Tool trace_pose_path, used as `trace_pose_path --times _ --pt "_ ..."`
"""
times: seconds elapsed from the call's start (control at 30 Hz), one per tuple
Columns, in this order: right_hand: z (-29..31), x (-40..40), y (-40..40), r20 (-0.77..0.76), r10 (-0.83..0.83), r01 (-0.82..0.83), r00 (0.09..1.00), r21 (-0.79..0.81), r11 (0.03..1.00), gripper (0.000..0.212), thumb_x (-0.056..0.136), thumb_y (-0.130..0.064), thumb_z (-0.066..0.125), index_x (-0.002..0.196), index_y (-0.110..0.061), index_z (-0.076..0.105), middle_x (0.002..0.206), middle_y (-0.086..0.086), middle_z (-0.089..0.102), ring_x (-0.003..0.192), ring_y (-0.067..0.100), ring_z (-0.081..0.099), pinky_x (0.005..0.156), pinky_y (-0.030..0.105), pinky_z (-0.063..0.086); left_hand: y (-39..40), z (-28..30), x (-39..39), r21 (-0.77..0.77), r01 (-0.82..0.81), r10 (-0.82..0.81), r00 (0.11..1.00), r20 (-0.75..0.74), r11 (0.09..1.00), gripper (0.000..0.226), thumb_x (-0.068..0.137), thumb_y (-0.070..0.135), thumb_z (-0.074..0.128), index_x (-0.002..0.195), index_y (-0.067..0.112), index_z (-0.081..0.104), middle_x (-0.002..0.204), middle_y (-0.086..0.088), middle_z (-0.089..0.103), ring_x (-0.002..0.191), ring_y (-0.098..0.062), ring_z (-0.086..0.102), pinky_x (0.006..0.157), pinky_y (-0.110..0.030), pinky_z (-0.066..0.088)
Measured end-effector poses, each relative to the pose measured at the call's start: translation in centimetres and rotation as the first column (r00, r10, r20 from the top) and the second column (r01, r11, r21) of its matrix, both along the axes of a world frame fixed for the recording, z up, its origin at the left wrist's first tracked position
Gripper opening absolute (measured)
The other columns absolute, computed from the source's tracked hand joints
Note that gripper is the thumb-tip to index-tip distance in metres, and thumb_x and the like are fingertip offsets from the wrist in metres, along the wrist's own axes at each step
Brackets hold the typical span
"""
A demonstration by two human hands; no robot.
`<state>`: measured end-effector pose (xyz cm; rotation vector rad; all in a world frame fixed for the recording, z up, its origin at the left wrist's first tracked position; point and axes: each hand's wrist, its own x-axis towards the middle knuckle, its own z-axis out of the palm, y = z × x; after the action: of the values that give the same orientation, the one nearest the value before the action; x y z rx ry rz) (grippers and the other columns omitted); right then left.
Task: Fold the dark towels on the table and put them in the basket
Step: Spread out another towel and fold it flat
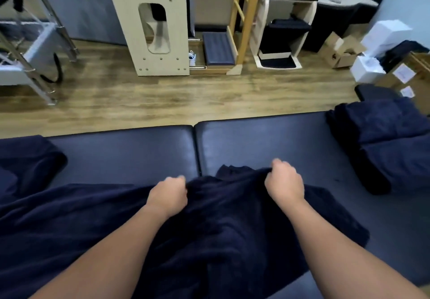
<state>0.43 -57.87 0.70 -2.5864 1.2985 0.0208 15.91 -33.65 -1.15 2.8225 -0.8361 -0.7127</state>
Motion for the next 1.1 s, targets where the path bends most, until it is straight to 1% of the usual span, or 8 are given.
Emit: trace_pose_path --times 0.13,0.2,0.4,0.57,0.73,0.93,1.03,1.1 --pt "1.1 3.2 -1.8 0.414 0.219 -0.236 0.884 -0.01 0.972 0.054 0.092 -0.006 0.059 0.143 -0.019 0.048 0.151 0.001 0.039 0.107 0.016 0.056 0.089 0.035 0.047 -1.9 2.7 3.2 -0.427 -0.523 0.58 0.814 0.006 0.738 0.024 0.102 0.021 0.047 0.121 0.007 0.042 0.117 -0.031 0.06 0.105 -0.05 0.058 0.083 -0.047 0.044" --pt "1.1 3.4 -2.4 0.395 0.271 -0.321 0.878 0.064 0.945 0.065 0.094 -0.007 0.06 0.152 -0.026 0.038 0.165 -0.005 0.02 0.106 0.008 0.051 0.094 0.03 0.044 -2.3 3.2 4.5 -0.362 -0.563 0.597 0.802 -0.021 0.743 0.05 0.097 0.018 0.052 0.141 0.008 0.03 0.142 -0.024 0.045 0.116 -0.048 0.054 0.087 -0.047 0.043" --pt "-3.7 -3.4 -3.7 0.221 0.024 -0.04 0.975 0.069 0.997 0.045 0.088 -0.006 0.057 0.131 -0.017 0.062 0.134 0.004 0.055 0.122 0.032 0.05 0.099 0.047 0.042 -4.6 1.5 0.2 -0.035 -0.04 0.044 0.992 0.115 0.999 0.026 0.089 0.035 0.055 0.102 0.013 0.058 0.116 -0.011 0.055 0.111 -0.037 0.056 0.091 -0.046 0.051" --pt "-5.7 -9.9 -3.6 0.117 -0.452 0.455 0.884 0.005 0.89 0.061 0.077 -0.013 0.074 0.133 -0.013 0.051 0.129 0.017 0.044 0.113 0.043 0.042 0.091 0.056 0.04 -9.0 0.8 -6.3 -0.005 0.371 -0.371 0.929 0.012 0.929 0.058 0.086 0.068 0.053 0.123 0.023 0.052 0.121 -0.001 0.055 0.117 -0.025 0.051 0.096 -0.044 0.047" --pt "-6.2 -11.5 -3.9 -0.021 -0.649 0.646 0.76 0.126 0.753 0.065 0.084 -0.045 0.073 0.124 -0.006 0.041 0.129 0.023 0.053 0.119 0.043 0.048 0.093 0.054 0.042 -11.9 -0.1 -10.6 0.185 0.543 -0.547 0.837 -0.034 0.819 0.086 0.074 0.082 0.056 0.132 0.018 0.046 0.128 -0.004 0.05 0.124 -0.028 0.044 0.1 -0.047 0.041" --pt "-5.7 -8.8 -3.8 0.094 -0.296 0.252 0.951 0.325 0.912 0.062 0.09 -0.019 0.058 0.148 -0.017 0.035 0.122 0.02 0.065 0.113 0.041 0.06 0.094 0.043 0.049 -12.6 -1.1 -12.6 0.268 0.574 -0.607 0.793 0.053 0.773 0.023 0.096 0.026 0.055 0.116 0.015 0.058 0.12 -0.008 0.056 0.111 -0.029 0.052 0.089 -0.047 0.04" --pt "-4.4 -6.4 -1.8 0.171 -0.015 -0.016 0.985 0.178 0.984 0.054 0.086 -0.012 0.05 0.14 -0.017 0.051 0.121 0.015 0.063 0.11 0.04 0.06 0.092 0.045 0.049 -12.9 -0.5 -11.3 -0.082 0.305 -0.31 0.949 -0.063 0.949 0.013 0.091 0.023 0.052 0.094 0.021 0.065 0.097 -0.001 0.067 0.093 -0.026 0.065 0.082 -0.04 0.051" --pt "-3.4 -5.3 0.7 0.227 0.22 -0.234 0.949 0.038 0.971 0.051 0.081 -0.014 0.046 0.131 -0.017 0.056 0.109 0.009 0.065 0.099 0.038 0.06 0.081 0.047 0.049 -13.5 0.6 -9.9 -0.395 -0.12 -0.009 0.951 -0.31 0.911 0.014 0.088 0.036 0.058 0.085 0.025 0.067 0.08 0.004 0.07 0.081 -0.021 0.068 0.079 -0.045 0.058"
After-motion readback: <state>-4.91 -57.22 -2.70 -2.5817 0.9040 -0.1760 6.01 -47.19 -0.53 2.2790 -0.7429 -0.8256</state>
